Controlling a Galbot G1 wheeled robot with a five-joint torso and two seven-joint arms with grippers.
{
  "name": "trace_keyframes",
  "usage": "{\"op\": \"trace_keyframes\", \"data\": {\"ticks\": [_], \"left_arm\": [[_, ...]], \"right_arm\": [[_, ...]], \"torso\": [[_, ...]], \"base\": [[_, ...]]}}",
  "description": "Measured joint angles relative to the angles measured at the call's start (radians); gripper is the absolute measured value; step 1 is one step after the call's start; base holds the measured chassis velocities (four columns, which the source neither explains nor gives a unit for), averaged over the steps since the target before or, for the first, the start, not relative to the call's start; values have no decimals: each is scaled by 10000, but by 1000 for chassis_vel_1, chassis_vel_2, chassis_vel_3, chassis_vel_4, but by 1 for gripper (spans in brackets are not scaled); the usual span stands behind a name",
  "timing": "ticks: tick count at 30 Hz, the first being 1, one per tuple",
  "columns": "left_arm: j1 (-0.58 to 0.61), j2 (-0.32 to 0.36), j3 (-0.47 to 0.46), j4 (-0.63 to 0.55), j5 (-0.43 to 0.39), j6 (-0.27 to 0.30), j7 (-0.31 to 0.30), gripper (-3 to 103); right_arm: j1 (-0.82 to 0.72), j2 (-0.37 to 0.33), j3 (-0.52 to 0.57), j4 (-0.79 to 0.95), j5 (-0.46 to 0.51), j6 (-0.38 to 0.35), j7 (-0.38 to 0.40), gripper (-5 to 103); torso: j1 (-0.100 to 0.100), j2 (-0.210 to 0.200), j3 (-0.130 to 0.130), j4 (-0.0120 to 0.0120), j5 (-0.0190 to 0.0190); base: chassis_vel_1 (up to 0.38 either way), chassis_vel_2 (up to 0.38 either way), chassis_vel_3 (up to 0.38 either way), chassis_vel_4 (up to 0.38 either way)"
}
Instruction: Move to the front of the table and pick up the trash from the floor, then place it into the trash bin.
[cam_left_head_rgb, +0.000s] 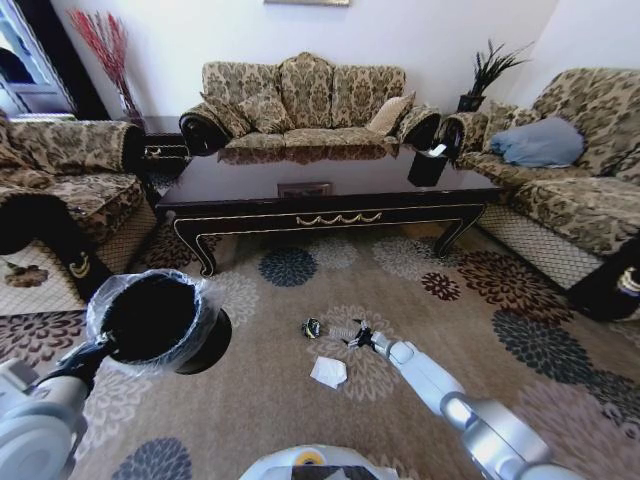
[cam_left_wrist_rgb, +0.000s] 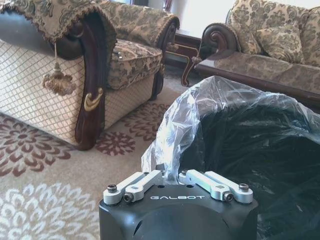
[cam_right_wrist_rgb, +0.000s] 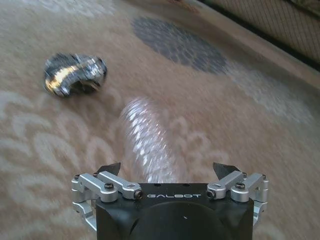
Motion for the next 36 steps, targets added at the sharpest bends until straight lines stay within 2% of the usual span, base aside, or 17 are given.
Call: {"op": "trace_keyframes", "data": {"ticks": [8, 15, 16, 18, 22, 23, 25, 28, 32, 33, 36], "left_arm": [[80, 78, -130, -23, -95, -10, 0, 4], [150, 36, -123, -77, -61, -20, -19, 4], [171, 16, -122, -92, -46, -21, -23, 4], [187, 4, -122, -107, -43, -20, -22, 4], [268, -12, -187, -197, -40, -27, -22, 4], [268, -12, -187, -197, -40, -27, -22, 4], [292, -10, -202, -221, -40, -30, -22, 4], [322, -59, -158, -235, -3, -32, -22, 4], [360, -203, 77, -272, 199, -33, -21, 4], [360, -203, 77, -272, 199, -33, -21, 4], [397, -328, 462, -245, 487, -69, -5, 4]], "right_arm": [[159, -48, 68, -430, -1, 23, -169, 100], [121, 176, 69, -437, -9, 75, -282, 101], [99, 198, 70, -423, -12, 48, -260, 97], [85, 203, 68, -413, -12, 26, -231, 97], [69, 120, 67, -407, -49, -22, -175, 77], [69, 120, 67, -407, -49, -22, -175, 77], [66, -30, 79, -310, -53, -8, -199, 65], [21, -233, 124, -136, -52, 55, -296, 60], [-109, -745, 301, 163, -158, 360, -660, 40], [-109, -745, 301, 163, -158, 360, -660, 40], [-357, -1211, 684, 749, -300, 968, -1302, 33]], "torso": [[0, 0, 0, 2, -1], [0, 0, 0, 2, 0], [0, 0, 0, 3, 0], [0, 0, 0, 3, -1], [0, 0, 0, 1, 0], [0, 0, 0, 1, 0], [0, 0, 0, 1, 0], [0, 0, 0, 2, 0], [0, 0, 0, 0, 0], [0, 0, 0, 0, 0], [0, 0, 0, 3, 5]], "base": [[0, 0, 0, 0], [0, 0, 0, 0], [0, 0, 0, 0], [0, 0, 0, 0], [0, 0, 0, 0], [0, 0, 0, 0], [0, 0, 0, 0], [0, 0, 0, 0], [0, 0, 0, 0], [0, 0, 0, 0], [0, 0, 0, 0]]}}
